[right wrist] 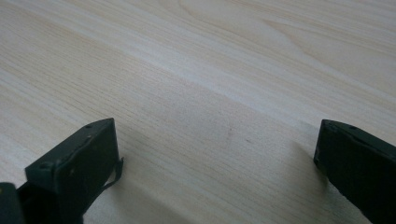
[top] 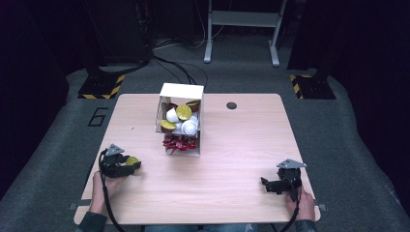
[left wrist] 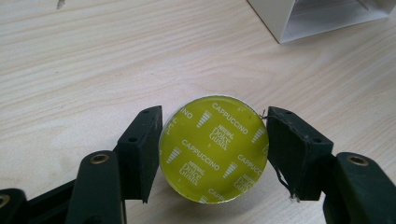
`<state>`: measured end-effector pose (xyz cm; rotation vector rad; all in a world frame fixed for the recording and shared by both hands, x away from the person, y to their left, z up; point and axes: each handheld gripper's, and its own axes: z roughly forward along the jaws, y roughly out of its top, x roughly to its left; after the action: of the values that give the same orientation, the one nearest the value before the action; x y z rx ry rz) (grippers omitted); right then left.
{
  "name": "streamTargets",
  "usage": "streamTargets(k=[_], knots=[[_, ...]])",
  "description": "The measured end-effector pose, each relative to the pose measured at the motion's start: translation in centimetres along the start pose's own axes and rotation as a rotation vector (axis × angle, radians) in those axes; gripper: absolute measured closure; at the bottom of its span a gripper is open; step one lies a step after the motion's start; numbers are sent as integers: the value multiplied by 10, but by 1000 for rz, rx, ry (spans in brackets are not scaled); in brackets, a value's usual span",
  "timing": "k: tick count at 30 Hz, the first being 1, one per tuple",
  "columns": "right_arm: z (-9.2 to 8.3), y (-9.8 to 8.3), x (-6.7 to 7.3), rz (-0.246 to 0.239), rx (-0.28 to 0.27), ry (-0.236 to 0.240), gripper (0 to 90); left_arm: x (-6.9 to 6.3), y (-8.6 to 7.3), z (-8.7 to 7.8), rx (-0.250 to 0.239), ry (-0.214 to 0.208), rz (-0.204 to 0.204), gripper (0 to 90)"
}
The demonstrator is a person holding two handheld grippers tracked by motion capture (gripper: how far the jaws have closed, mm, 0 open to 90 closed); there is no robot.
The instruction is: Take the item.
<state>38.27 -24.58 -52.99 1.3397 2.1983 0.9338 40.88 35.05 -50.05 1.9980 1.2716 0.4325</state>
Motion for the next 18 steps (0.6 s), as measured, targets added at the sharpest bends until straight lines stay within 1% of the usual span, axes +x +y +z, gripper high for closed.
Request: streamTargets(k=[1,2,3,6,7,9,10,11,13,14,16,17,18], knots=[[0,0,0,0,-1,0,0,1,2,1,15,2,7,374],[0,0,0,1,-3,0,0,2,4,2,19,-1,-1,361],[0,0,0,0,0,1,0,4,7,4,24,-11,-9,326],[0,0,0,0,0,0,0,8,13,6,47,-6,-10,250],[0,0,0,0,-1,0,0,9,13,6,41,-13,-16,224],[0,0,0,2,-5,0,0,11,15,3,47,-5,-24,171],[0,0,0,2,-5,0,0,12,16,1,29,-1,-39,151],[0,0,0,1,-4,1,0,12,17,-2,14,-5,-41,142],[0,0,0,1,-4,0,0,10,20,-9,5,1,-29,132],[0,0,0,1,-5,0,0,7,21,-12,-11,3,-34,116],[0,0,0,0,-4,1,0,2,24,-19,-20,-2,-15,107],[0,0,0,1,-4,1,0,0,25,-21,-32,1,-11,106],[0,0,0,-1,-3,3,0,-3,25,-24,-29,-1,-11,101]])
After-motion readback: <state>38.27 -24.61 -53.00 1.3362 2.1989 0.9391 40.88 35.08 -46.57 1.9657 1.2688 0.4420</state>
